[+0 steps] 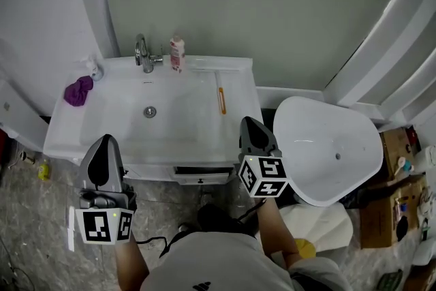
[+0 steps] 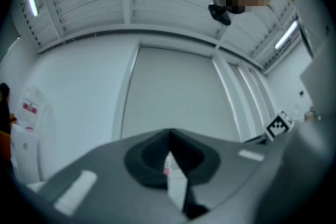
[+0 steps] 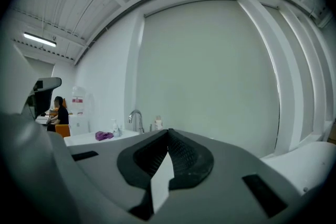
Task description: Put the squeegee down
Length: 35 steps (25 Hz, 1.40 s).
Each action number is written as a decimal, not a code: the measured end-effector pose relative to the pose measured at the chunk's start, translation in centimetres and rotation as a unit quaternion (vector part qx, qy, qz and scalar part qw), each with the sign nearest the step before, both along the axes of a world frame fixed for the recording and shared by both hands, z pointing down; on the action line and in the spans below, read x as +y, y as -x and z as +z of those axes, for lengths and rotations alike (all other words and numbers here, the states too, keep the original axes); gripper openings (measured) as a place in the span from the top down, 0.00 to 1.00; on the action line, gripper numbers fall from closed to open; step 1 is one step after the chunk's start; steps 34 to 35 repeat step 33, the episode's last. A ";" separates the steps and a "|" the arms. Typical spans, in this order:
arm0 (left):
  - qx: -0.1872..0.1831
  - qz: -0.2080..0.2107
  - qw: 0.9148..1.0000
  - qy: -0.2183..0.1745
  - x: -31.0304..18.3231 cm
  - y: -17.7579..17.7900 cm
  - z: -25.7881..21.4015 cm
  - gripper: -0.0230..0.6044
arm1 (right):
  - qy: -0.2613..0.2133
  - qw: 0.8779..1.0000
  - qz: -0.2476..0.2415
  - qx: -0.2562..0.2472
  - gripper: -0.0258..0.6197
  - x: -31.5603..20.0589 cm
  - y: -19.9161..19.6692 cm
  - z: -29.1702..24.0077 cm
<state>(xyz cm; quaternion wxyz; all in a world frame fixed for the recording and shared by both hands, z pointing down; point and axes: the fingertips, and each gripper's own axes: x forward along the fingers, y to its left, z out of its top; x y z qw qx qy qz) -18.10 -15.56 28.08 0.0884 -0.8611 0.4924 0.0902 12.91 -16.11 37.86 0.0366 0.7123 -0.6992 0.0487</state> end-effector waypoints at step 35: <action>0.012 0.022 1.000 -0.005 4.5 1.0 -0.3 0.95 | -0.073 0.997 -0.013 -0.009 0.96 7.9 2.7 -5.3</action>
